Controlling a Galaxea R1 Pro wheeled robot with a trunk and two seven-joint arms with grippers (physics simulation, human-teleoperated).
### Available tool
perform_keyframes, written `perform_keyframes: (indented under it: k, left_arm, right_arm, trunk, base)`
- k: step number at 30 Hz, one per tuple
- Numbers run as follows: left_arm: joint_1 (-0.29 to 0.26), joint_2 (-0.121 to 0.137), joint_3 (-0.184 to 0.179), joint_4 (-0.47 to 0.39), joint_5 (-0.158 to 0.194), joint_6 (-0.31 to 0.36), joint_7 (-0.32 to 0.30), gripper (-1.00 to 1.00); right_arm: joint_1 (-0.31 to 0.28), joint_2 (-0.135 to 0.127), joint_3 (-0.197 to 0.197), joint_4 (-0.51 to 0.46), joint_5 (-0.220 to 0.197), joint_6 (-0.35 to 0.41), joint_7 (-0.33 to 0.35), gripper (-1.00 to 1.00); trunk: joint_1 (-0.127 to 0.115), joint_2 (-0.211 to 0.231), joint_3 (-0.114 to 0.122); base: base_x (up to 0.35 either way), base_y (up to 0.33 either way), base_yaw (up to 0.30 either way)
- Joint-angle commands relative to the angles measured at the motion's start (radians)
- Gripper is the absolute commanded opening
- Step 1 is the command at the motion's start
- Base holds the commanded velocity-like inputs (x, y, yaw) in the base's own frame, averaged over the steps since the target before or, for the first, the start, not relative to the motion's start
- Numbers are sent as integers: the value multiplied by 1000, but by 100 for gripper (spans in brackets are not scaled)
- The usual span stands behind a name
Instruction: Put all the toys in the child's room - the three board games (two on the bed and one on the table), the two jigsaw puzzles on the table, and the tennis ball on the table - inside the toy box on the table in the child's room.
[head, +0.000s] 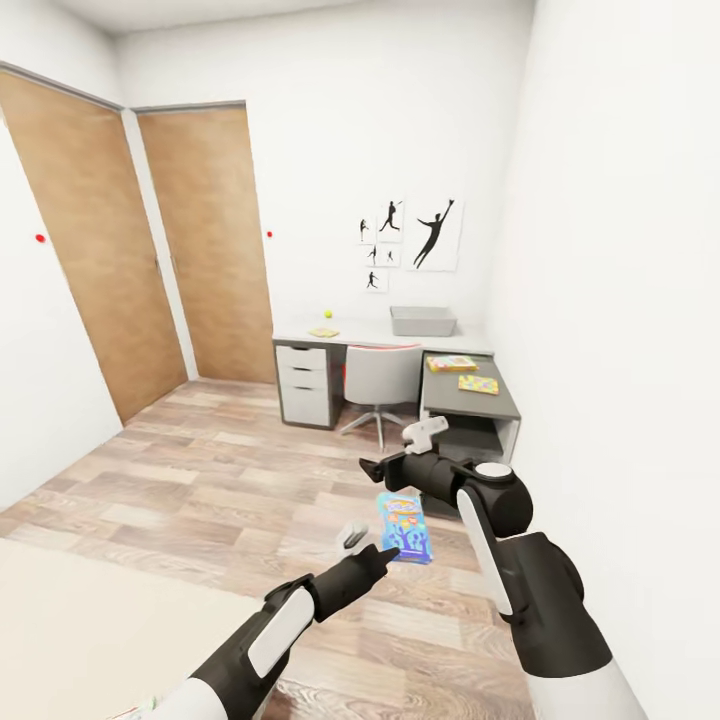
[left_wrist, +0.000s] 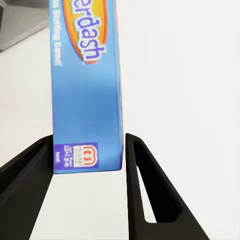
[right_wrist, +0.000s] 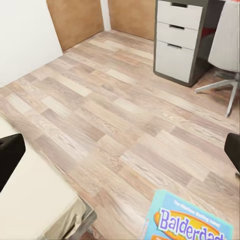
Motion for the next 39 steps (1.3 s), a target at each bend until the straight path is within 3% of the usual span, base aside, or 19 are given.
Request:
perform_keyframes:
  k: [1,22,39]
  left_arm:
    - [-1,1,0,0,11,7,-1,-100]
    - [-7,2,-4,1,1,21,-32,-100]
    - [-1,5,-2,1,5,8,-36,-100]
  right_arm:
    - [-1,0,0,0,3,5,3,100]
    - [0,0,0,0,2,4,2,100]
    - [0,1,1,-1,3,5,3,100]
  trunk:
    - [0,-1,-1]
    - [0,-1,-1]
    - [0,-1,-1]
  base:
    - [4,7,-184]
    - [1,1,-36]
    - [0,0,-261]
